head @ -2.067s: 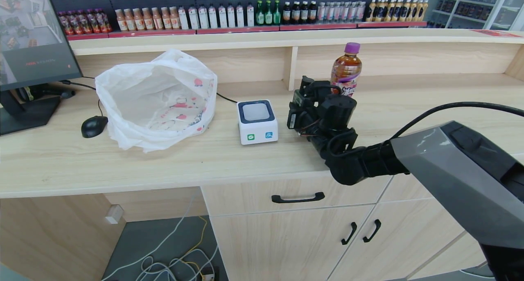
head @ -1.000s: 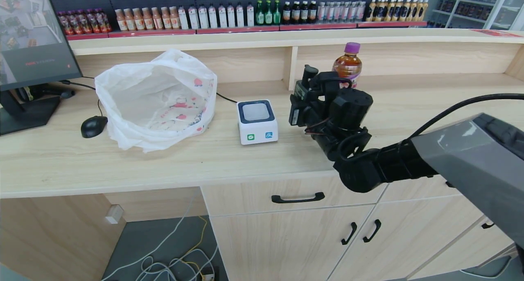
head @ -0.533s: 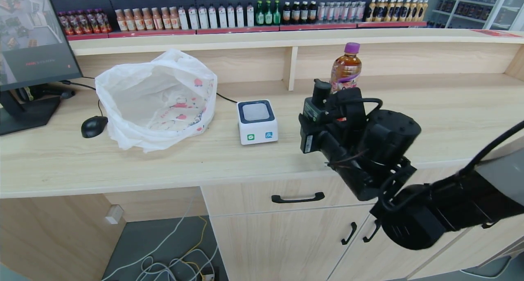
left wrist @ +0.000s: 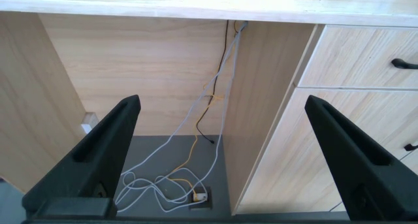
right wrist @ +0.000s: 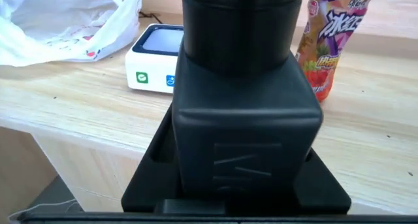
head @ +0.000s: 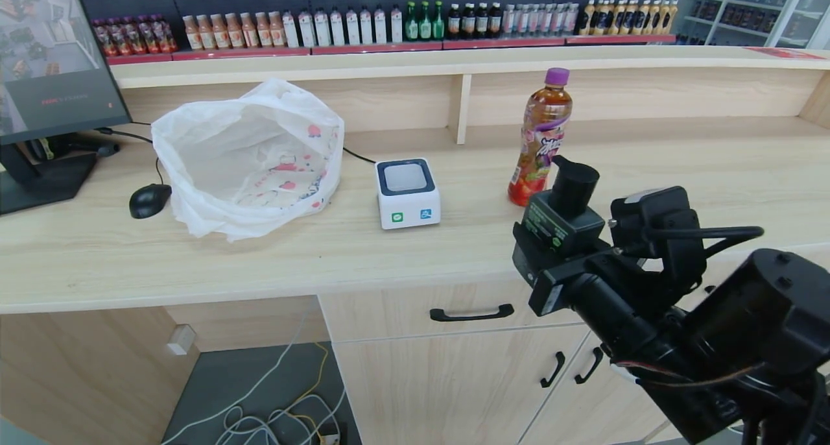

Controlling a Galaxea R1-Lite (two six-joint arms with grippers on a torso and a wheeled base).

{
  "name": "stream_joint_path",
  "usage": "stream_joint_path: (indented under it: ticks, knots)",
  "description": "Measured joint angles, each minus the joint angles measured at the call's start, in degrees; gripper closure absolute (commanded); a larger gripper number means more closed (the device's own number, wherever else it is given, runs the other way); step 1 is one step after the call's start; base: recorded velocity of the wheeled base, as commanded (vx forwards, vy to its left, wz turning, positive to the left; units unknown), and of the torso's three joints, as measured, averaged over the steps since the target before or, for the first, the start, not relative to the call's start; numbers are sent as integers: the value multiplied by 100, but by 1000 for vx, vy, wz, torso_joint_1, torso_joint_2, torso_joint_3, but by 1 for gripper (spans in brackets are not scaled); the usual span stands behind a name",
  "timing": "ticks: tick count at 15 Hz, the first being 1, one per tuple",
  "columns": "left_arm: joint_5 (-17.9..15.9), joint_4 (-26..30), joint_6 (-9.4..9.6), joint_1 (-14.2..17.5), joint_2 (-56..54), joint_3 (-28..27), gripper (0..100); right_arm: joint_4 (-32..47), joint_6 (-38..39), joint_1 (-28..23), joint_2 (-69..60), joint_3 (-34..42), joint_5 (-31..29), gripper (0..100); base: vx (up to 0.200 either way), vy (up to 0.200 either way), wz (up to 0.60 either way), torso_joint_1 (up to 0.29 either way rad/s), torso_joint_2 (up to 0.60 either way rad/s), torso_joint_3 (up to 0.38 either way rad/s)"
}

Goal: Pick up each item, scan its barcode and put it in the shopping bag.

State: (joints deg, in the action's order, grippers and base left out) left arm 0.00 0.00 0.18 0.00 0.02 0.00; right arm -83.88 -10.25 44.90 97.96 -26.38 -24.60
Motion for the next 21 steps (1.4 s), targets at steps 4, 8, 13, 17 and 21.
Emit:
stream_joint_path:
  ticks: [4, 8, 13, 17, 21]
  knots:
    - [0, 0, 0, 0, 0, 0, 0, 33, 330, 94, -227, -55, 356, 100, 0, 0, 0, 0, 0, 0]
    - [-2, 0, -2, 0, 0, 0, 0, 145, 947, 107, -266, 32, 1242, 100, 0, 0, 0, 0, 0, 0]
    - [0, 0, -2, 0, 0, 0, 0, 167, 2021, 102, -268, 72, 2533, 100, 0, 0, 0, 0, 0, 0]
    - [0, 0, 0, 0, 0, 0, 0, 115, 2861, -24, -262, 155, 4036, 100, 0, 0, 0, 0, 0, 0]
    - [0, 0, 0, 0, 0, 0, 0, -400, 4033, -78, -260, 130, 4625, 100, 0, 0, 0, 0, 0, 0]
